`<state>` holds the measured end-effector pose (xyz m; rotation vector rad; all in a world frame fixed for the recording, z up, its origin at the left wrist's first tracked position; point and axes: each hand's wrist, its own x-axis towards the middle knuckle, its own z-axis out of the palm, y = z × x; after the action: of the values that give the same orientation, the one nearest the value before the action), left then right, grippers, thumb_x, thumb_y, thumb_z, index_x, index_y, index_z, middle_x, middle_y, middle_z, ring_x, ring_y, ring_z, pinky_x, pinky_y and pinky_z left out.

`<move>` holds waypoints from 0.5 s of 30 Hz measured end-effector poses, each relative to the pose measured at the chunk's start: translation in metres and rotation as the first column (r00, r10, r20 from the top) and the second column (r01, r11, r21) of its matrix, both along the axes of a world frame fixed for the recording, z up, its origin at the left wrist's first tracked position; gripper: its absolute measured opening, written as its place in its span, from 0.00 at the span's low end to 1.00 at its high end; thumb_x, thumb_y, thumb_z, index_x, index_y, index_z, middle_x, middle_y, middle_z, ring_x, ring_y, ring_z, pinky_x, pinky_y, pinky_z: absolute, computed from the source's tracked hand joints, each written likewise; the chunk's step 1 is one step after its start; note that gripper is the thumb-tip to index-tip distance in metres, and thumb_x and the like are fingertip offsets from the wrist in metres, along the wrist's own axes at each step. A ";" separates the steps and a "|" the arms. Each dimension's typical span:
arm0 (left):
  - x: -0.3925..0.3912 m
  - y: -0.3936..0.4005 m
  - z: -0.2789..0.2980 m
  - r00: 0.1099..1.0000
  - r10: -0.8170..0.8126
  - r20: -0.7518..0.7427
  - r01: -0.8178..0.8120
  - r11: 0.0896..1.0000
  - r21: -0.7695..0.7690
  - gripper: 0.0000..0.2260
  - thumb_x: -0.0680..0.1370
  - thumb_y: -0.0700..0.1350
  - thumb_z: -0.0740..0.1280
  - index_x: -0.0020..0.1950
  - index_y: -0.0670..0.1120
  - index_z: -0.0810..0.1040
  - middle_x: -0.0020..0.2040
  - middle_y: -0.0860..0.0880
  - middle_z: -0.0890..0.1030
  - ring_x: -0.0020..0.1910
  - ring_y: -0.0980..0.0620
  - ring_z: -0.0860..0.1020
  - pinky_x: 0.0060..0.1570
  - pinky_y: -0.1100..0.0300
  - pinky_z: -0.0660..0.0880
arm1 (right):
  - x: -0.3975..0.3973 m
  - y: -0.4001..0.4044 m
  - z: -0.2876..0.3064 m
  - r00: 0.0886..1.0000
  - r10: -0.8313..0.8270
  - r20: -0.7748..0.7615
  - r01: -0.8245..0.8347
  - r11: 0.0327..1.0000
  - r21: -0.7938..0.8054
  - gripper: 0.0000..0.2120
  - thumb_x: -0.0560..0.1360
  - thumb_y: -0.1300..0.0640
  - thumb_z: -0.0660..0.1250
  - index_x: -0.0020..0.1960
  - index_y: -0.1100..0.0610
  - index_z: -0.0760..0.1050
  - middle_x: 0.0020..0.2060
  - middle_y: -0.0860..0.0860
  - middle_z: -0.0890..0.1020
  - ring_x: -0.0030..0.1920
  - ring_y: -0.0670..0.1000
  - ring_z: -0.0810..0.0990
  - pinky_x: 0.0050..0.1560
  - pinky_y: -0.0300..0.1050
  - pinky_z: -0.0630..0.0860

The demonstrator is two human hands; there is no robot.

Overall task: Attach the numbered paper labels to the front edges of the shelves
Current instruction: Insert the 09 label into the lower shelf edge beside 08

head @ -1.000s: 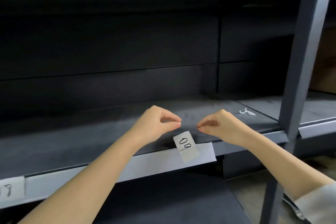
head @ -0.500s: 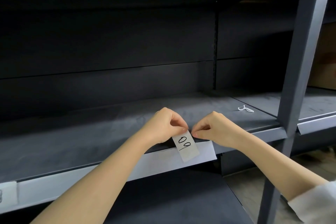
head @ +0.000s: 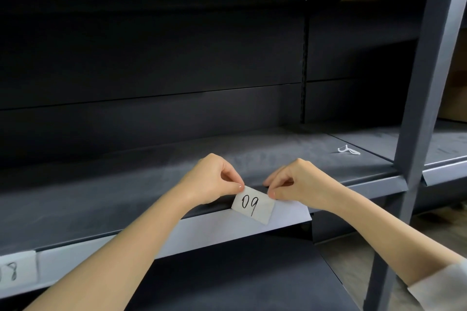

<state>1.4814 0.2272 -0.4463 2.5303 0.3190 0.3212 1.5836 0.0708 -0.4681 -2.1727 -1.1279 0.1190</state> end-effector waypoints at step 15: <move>-0.022 0.008 -0.008 0.997 0.010 -0.071 -0.013 0.999 -0.041 0.06 0.70 0.42 0.70 0.33 0.48 0.81 0.31 0.54 0.79 0.33 0.55 0.75 0.38 0.60 0.71 | -0.010 0.013 0.002 0.997 0.017 0.080 -0.014 0.999 -0.040 0.06 0.72 0.62 0.68 0.42 0.61 0.83 0.48 0.50 0.84 0.47 0.50 0.81 0.53 0.46 0.78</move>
<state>1.4590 0.2349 -0.4544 2.5041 0.3643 0.2278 1.5732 0.0836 -0.4657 -2.2210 -1.1970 0.0624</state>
